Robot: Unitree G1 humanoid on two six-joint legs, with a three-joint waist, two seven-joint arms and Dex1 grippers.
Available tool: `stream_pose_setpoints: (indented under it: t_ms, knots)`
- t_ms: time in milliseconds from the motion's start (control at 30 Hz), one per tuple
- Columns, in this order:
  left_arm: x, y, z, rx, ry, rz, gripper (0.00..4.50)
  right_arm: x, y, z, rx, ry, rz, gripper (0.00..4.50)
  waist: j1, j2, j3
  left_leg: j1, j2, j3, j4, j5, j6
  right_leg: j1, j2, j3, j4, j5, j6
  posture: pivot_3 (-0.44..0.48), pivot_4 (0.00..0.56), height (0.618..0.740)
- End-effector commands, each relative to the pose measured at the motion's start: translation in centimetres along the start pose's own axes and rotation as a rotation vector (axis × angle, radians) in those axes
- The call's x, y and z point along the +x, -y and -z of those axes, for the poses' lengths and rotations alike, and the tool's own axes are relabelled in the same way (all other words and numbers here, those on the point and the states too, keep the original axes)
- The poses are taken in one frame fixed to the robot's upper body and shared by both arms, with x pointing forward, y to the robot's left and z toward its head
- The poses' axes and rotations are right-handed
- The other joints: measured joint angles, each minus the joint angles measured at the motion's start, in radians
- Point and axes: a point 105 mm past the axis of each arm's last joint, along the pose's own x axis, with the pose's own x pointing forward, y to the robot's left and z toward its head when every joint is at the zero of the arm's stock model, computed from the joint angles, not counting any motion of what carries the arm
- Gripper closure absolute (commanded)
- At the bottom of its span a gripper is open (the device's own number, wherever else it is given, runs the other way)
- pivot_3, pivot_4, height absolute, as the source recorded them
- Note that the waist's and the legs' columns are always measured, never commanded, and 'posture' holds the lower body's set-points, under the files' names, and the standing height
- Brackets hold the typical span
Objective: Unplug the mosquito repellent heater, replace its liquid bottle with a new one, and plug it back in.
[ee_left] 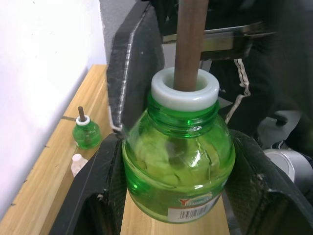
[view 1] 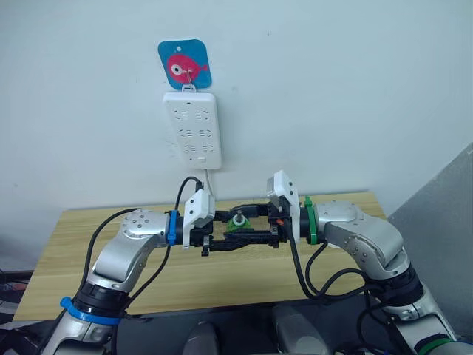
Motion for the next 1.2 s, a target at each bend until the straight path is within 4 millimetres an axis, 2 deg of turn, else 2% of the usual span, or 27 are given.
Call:
stream_pose_setpoints:
  t_ms: [33, 67, 100, 467, 500, 567, 700, 900, 1067, 1200]
  knots:
    - [0.0, 0.1, -0.7, 0.021, 0.033, -0.003, 2.18, 0.1, -0.1, -0.4, -0.075, -0.007, -0.006, 3.16, 0.0, 0.0, 0.0, 0.0, 0.0, 0.0, 0.0, 0.0, 0.0, 0.0, 0.0, 0.0, 0.0, 0.0, 0.0, -0.188, 0.092, 0.724]
    - [0.0, 0.1, -0.7, 0.019, 0.035, -0.002, 2.18, 0.1, 0.0, -0.3, -0.086, -0.011, -0.006, 3.54, 0.0, 0.0, 0.0, 0.0, 0.0, 0.0, 0.0, 0.0, 0.0, 0.0, 0.0, 0.0, 0.0, 0.0, 0.0, -0.189, 0.092, 0.724]
    - [0.0, 0.2, -0.7, 0.017, 0.037, -0.002, 2.18, 0.1, 0.0, -0.4, -0.101, -0.013, -0.006, 3.66, -0.001, 0.0, 0.0, 0.0, 0.0, 0.0, 0.0, 0.0, 0.0, 0.0, 0.0, 0.0, 0.0, 0.0, 0.0, -0.189, 0.092, 0.724]
    - [-0.2, -0.6, -2.5, 0.011, 0.148, -0.035, 2.18, -0.3, 0.3, -1.8, -0.148, 0.026, -0.003, 3.64, -0.001, -0.001, -0.001, 0.0, 0.0, 0.0, 0.0, 0.0, 0.0, 0.0, 0.0, 0.0, 0.0, 0.0, 0.0, -0.193, 0.085, 0.724]
    - [-0.2, -0.8, -2.5, 0.027, 0.145, -0.043, 1.62, -0.4, 0.3, -1.8, -0.148, 0.029, 0.0, 3.64, -0.001, -0.001, -0.002, 0.0, 0.0, 0.0, 0.0, 0.0, 0.0, 0.0, 0.0, 0.0, 0.001, 0.0, 0.0, -0.195, 0.077, 0.724]
    - [-0.2, -1.3, -2.6, 0.036, 0.145, -0.067, 1.19, -0.6, 0.5, -2.1, -0.149, 0.034, 0.009, 3.64, -0.001, -0.002, -0.003, 0.0, 0.0, -0.001, 0.0, 0.0, 0.0, 0.0, 0.0, -0.001, 0.001, 0.0, 0.0, -0.195, 0.077, 0.724]
    - [-0.3, -1.7, -2.8, 0.008, 0.14, -0.082, 0.02, -1.2, 1.0, -2.9, -0.135, 0.063, 0.036, 3.64, -0.003, -0.002, -0.007, 0.0, 0.0, -0.001, 0.001, 0.0, 0.0, 0.0, 0.0, -0.001, 0.001, 0.0, 0.0, -0.201, 0.066, 0.724]
    - [-0.9, -1.7, -3.3, -0.202, 0.168, -0.099, 0.0, -3.3, 2.5, -5.0, -0.006, 0.182, 0.124, 3.64, -0.004, -0.002, -0.012, 0.0, 0.0, -0.001, 0.001, 0.0, 0.0, 0.0, 0.0, -0.001, 0.002, 0.0, 0.0, -0.199, 0.055, 0.724]
    - [-1.0, -1.7, -3.9, -0.411, 0.242, -0.139, 0.0, -4.6, 3.1, -6.0, 0.183, 0.331, 0.181, 3.64, -0.005, -0.003, -0.018, 0.0, 0.0, -0.002, 0.001, 0.0, 0.0, 0.0, 0.0, -0.001, 0.002, 0.0, 0.0, -0.193, 0.041, 0.724]
    - [-1.2, -1.9, -5.5, -0.526, 0.365, -0.175, 0.0, -5.1, 3.4, -7.1, 0.372, 0.499, 0.205, 3.64, -0.005, -0.003, -0.025, 0.0, 0.0, -0.002, 0.001, 0.0, 0.0, 0.0, 0.0, -0.001, 0.003, 0.0, 0.0, -0.188, 0.034, 0.724]
